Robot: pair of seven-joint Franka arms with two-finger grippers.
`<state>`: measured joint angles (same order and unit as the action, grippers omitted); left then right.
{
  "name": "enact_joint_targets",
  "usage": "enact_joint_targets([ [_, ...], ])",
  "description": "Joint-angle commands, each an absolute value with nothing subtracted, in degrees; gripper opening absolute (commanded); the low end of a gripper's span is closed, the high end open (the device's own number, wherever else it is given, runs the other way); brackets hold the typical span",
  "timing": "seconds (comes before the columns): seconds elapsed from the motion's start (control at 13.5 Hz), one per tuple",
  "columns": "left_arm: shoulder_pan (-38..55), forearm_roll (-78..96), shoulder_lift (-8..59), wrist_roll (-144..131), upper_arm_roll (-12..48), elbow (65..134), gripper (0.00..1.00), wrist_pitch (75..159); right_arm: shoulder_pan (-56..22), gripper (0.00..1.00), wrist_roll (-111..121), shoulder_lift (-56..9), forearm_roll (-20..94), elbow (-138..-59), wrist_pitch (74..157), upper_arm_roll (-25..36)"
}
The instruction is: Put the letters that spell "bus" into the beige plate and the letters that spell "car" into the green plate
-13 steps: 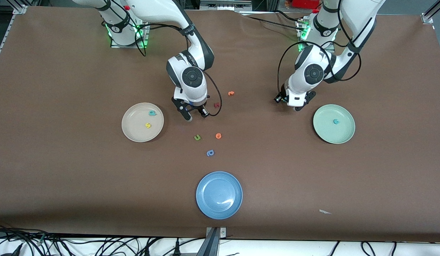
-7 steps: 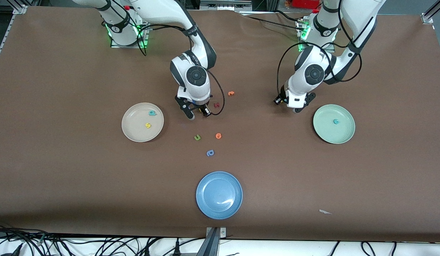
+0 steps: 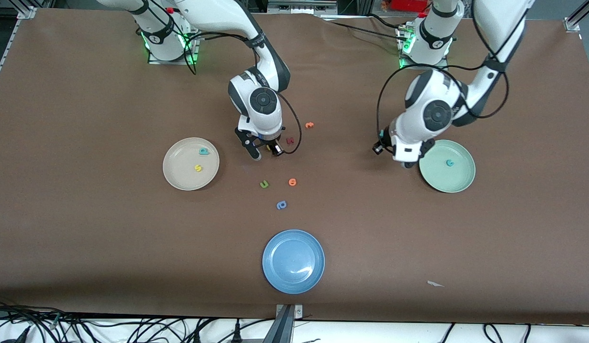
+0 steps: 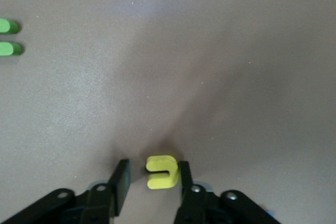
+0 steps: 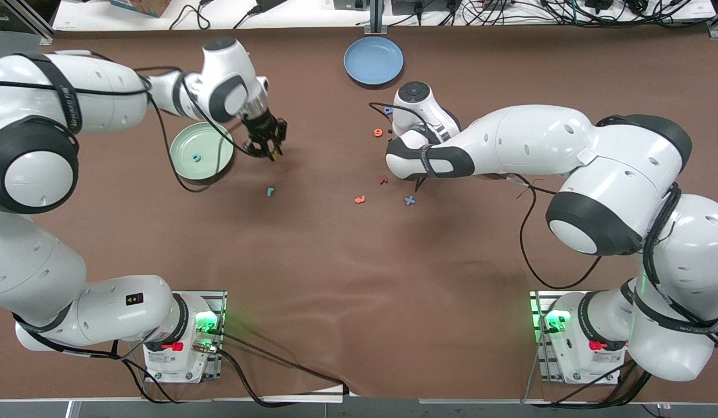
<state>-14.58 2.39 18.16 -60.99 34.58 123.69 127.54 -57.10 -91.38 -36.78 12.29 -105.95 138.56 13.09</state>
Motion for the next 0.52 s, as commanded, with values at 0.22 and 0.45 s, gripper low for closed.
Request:
enact_joint_targets([
  [0.22, -28.11, -0.24, 18.19, -39.58, 33.93, 119.71, 0.08, 118.65, -57.83, 0.05, -90.97, -36.65, 13.10, -105.82, 136.59, 14.15],
  [0.45, -32.51, -12.18, 23.27, -36.21, 33.84, 119.53, 0.08, 118.74, -57.83, 0.06, -87.30, -35.25, 12.48, -105.38, 133.00, 16.42],
])
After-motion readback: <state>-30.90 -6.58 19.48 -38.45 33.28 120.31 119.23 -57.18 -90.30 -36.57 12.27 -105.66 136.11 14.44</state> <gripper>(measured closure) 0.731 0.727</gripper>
